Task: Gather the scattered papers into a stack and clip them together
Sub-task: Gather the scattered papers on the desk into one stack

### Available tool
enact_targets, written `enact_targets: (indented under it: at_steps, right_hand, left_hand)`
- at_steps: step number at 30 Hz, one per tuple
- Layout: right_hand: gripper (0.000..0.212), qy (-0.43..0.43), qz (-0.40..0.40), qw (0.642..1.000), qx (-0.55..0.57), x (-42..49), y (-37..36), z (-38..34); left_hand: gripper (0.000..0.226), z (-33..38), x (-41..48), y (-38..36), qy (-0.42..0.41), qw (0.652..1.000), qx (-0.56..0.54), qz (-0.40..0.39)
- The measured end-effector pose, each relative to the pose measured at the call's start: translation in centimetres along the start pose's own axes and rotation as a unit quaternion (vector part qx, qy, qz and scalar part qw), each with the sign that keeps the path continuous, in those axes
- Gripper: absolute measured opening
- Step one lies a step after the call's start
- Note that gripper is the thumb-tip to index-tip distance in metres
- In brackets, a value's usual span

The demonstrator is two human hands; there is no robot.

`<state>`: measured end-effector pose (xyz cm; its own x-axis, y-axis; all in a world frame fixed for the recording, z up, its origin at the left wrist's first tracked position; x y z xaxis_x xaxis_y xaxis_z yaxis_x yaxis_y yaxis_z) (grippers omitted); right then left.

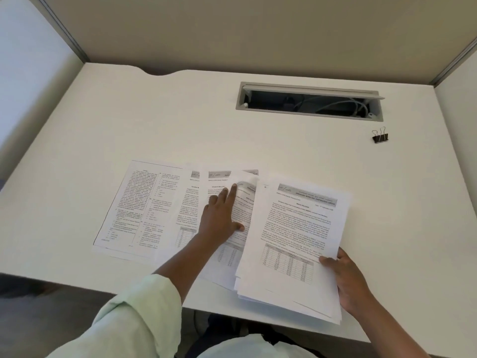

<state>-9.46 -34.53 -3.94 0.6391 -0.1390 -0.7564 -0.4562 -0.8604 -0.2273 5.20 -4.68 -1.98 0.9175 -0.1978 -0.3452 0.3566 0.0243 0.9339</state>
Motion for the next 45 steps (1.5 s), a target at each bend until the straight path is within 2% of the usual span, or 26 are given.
enact_targets:
  at_steps: [3, 5, 7, 8, 11, 14, 16, 17, 20, 23, 25, 26, 27, 29, 30, 34, 36, 38, 39, 40, 41, 43, 44, 45]
  right_hand:
    - [0.043, -0.004, -0.012, 1.000, -0.005, 0.3, -0.1, -0.2]
    - [0.043, -0.007, -0.017, 1.000, -0.007, 0.4, -0.2, -0.2]
    - [0.043, -0.010, -0.026, 1.000, -0.007, 0.6, -0.5, -0.4]
    - [0.043, -0.011, -0.031, 0.999, -0.006, 0.7, -0.7, -0.4]
    - [0.044, -0.013, -0.057, 0.998, -0.003, 1.0, -1.6, -0.5]
    - [0.046, -0.017, -0.085, 0.996, 0.000, 1.4, -2.8, -0.7]
    - [0.046, -0.024, -0.097, 0.995, 0.001, 1.6, -3.6, -0.7]
    - [0.046, -0.028, -0.101, 0.994, 0.000, 1.7, -4.0, -0.7]
    - [0.044, -0.028, -0.114, 0.993, -0.013, 1.6, -5.2, -0.9]
    - [0.039, 0.002, -0.109, 0.992, -0.056, 1.4, -5.8, -1.8]
    - [0.034, 0.040, -0.104, 0.991, -0.073, 1.4, -5.9, -2.5]
    - [0.036, 0.061, -0.107, 0.990, -0.074, 1.2, -5.9, -3.0]
    - [0.047, 0.077, -0.110, 0.989, -0.067, 0.9, -6.0, -3.5]
    - [0.076, 0.090, -0.127, 0.987, -0.047, 0.8, -6.0, -4.5]
    - [0.079, 0.084, -0.141, 0.986, -0.026, 0.8, -6.1, -4.9]
    - [0.050, 0.009, -0.170, 0.981, 0.089, 1.2, -6.1, -6.3]
    - [0.045, -0.024, -0.172, 0.978, 0.113, 1.4, -6.1, -6.7]
    - [0.038, -0.037, -0.177, 0.977, 0.111, 1.4, -6.0, -7.3]
    - [0.035, -0.035, -0.175, 0.979, 0.101, 1.6, -5.7, -7.5]
    - [0.034, -0.029, -0.172, 0.981, 0.082, 1.8, -5.5, -7.8]
    - [0.035, -0.025, -0.165, 0.984, 0.061, 2.0, -5.2, -7.9]
    - [0.038, -0.015, -0.151, 0.988, 0.029, 2.5, -4.3, -7.8]
    - [0.039, -0.005, -0.138, 0.990, 0.017, 2.8, -3.6, -7.6]
    - [0.042, 0.004, -0.124, 0.992, 0.007, 3.0, -3.0, -7.3]
  left_hand:
    - [0.124, 0.5, -0.8, 0.4, 0.061, 0.997, -0.031, 0.038]
    - [0.110, 0.2, -1.1, 0.7, 0.122, 0.983, -0.114, 0.077]
    - [0.088, -0.7, -1.1, 1.1, 0.191, 0.953, -0.226, 0.068]
    - [0.074, -1.3, -0.9, 1.1, 0.220, 0.927, -0.301, 0.045]
    - [0.024, -2.3, -1.2, 1.0, 0.251, 0.808, -0.533, -0.027]
    - [0.024, -1.7, -2.0, 1.4, 0.219, 0.708, -0.667, -0.081]
    - [0.029, -0.8, -2.5, 1.8, 0.184, 0.669, -0.713, -0.102]
    - [0.033, -0.3, -2.6, 1.9, 0.167, 0.670, -0.715, -0.110]
    - [0.046, 1.1, -2.8, 1.9, 0.125, 0.717, -0.674, -0.125]
    - [0.046, 2.4, -2.9, 3.0, 0.097, 0.753, -0.641, -0.110]
    - [0.046, 3.3, -3.2, 4.6, 0.067, 0.757, -0.642, -0.103]
    - [0.046, 3.8, -3.3, 5.4, 0.047, 0.751, -0.651, -0.103]
    - [0.047, 4.3, -3.4, 6.4, 0.029, 0.740, -0.663, -0.106]
    - [0.051, 5.5, -3.7, 8.2, -0.002, 0.707, -0.697, -0.117]
    - [0.052, 6.0, -3.7, 8.8, -0.013, 0.687, -0.716, -0.124]
    - [0.048, 7.1, -3.1, 10.0, -0.016, 0.602, -0.784, -0.151]
    - [0.048, 6.9, -2.7, 9.5, -0.008, 0.583, -0.796, -0.161]
    - [0.048, 6.5, -2.1, 8.5, 0.021, 0.588, -0.795, -0.149]
    - [0.047, 6.1, -1.7, 7.9, 0.045, 0.602, -0.786, -0.135]
    - [0.042, 5.6, -1.3, 7.2, 0.072, 0.631, -0.764, -0.114]
    - [0.035, 5.0, -0.8, 6.7, 0.095, 0.682, -0.719, -0.091]
    - [0.021, 3.4, 0.2, 5.6, 0.127, 0.827, -0.547, -0.031]
    - [0.025, 2.5, 0.8, 5.1, 0.128, 0.890, -0.437, 0.004]
    - [0.035, 1.6, 1.3, 4.6, 0.117, 0.936, -0.329, 0.033]
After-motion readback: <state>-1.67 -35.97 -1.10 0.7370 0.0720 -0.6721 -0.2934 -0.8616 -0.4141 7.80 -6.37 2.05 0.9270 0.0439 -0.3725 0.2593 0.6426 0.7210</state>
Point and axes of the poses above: each hand's wrist, its own x-axis towards the middle knuckle, its own y-axis out of the back of the hand, z = x × y, the point moved 3 cm from there along x, towards the middle knuckle, and after that the axes turned 10 degrees about x, right-handed, at the moved point
